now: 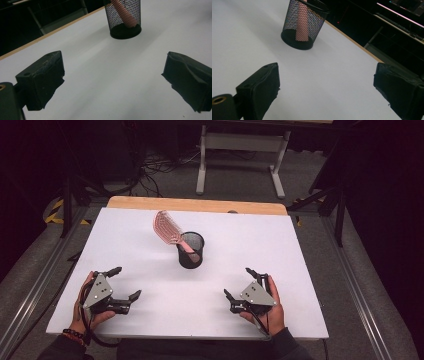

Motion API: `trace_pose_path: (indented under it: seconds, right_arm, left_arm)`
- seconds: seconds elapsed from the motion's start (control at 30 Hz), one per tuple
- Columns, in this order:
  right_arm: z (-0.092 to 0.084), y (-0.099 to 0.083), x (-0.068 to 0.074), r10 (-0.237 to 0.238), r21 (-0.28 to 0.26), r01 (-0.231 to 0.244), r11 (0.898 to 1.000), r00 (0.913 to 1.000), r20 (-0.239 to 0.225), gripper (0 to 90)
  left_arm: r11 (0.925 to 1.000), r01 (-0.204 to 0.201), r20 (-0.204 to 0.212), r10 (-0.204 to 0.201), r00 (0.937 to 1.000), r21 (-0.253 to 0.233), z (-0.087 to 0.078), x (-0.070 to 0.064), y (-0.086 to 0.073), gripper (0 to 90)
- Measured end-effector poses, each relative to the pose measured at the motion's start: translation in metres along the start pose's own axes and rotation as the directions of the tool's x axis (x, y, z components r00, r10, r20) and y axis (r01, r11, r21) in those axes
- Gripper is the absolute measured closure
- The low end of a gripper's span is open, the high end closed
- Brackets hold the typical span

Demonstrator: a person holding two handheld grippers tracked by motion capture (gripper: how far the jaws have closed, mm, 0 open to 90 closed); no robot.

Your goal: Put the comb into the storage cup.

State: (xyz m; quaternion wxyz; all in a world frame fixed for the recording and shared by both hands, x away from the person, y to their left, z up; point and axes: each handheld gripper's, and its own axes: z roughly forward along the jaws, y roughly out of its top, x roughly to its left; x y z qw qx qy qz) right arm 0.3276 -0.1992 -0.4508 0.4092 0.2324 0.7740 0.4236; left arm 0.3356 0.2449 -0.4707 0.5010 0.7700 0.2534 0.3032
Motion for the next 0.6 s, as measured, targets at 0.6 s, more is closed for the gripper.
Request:
trace_pose_path:
  seconds: [0.6]
  right_arm:
    - [0.0007,-0.0009,-0.0053,0.030,-0.029,-0.031,0.999,0.9994,-0.016,7.1]
  left_arm:
    - [1.0000,-0.003,0.000,0.003,1.0000,-0.002,0.0022,0.0015,0.0023,4.3]
